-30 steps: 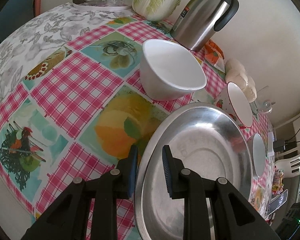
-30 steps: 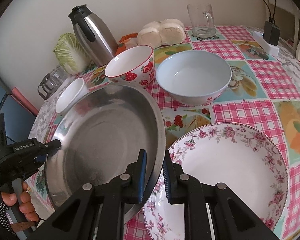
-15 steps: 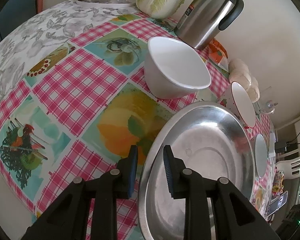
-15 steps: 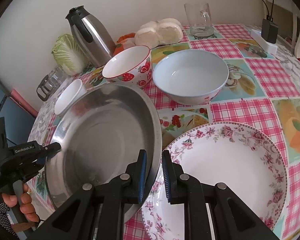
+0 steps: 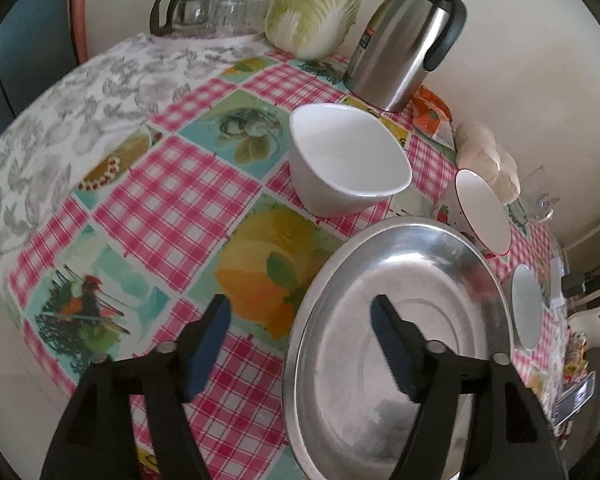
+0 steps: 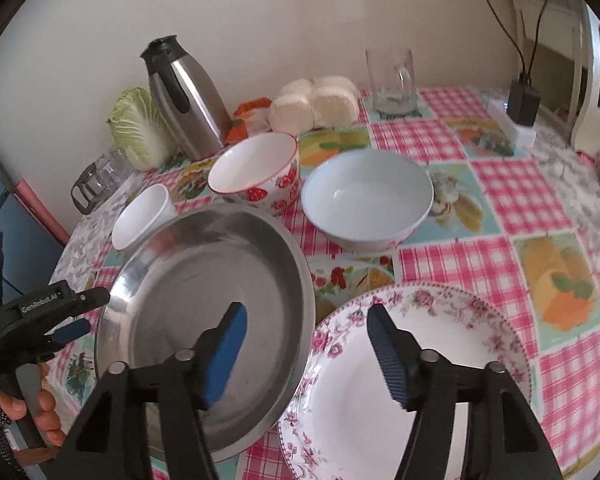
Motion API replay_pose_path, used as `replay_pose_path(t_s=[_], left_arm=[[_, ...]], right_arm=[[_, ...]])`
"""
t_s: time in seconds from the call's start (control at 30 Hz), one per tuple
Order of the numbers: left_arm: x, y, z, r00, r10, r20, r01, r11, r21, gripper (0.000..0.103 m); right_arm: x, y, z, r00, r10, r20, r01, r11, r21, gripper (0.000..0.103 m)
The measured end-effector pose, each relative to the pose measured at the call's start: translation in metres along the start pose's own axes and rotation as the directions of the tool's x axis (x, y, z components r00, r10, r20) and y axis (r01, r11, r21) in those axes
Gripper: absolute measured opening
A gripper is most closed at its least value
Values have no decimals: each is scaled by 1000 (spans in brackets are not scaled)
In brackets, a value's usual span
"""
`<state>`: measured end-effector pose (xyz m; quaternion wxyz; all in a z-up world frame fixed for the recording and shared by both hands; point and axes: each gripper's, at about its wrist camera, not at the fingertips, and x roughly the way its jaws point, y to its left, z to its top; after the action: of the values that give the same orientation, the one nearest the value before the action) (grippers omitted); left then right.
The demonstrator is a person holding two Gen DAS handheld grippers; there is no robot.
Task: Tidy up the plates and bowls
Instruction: 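Move both grippers to the rim of the pink floral round plate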
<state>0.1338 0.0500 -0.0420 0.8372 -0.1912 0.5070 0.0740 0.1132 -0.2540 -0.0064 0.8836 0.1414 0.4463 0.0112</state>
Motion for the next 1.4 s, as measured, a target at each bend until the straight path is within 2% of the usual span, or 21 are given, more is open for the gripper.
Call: replay_pose_path(t_s=[0.03, 0.17, 0.27, 0.3, 0.4, 0.67, 0.9, 1.1, 1.27, 1.4], left_arm=[[-1, -2, -1, 1000, 11, 3, -11, 1000, 17, 82], [-4, -10, -3, 999, 42, 20, -43, 997, 70, 84], [-7, -12, -4, 998, 52, 38, -55, 995, 84, 89], [-8, -12, -3, 998, 54, 44, -57, 995, 86, 93], [-10, -11, -3, 996, 66, 63, -72, 994, 87, 95], [-16, -13, -3, 992, 67, 111, -78, 992, 97, 101], [-33, -23, -2, 982, -15, 187, -6, 994, 112, 102], [-47, -38, -6, 968, -117, 223, 86, 986, 144, 102], [-62, -60, -14, 953, -220, 209, 181, 965, 191, 102], [-78, -83, -28, 933, -307, 188, 260, 936, 238, 102]], right_arm=[[-1, 1, 0, 1000, 3, 3, -3, 1000, -3, 74], [-2, 5, -2, 1000, 12, 6, -12, 1000, -19, 85], [-2, 5, -3, 1000, 18, 8, -18, 1000, -25, 90], [-2, 5, -3, 1000, 19, 8, -19, 999, -26, 93], [-3, 3, -3, 1000, 16, 15, -16, 1000, -20, 103], [-4, -5, -1, 1000, 14, 23, -14, 1000, 11, 103], [-14, -29, 3, 999, 21, 45, -25, 996, 88, 103], [-34, -65, 8, 996, -30, 80, 18, 989, 149, 103], [-54, -100, 7, 992, -61, 110, 36, 976, 215, 103], [-68, -129, -1, 987, -92, 132, 52, 958, 282, 103]])
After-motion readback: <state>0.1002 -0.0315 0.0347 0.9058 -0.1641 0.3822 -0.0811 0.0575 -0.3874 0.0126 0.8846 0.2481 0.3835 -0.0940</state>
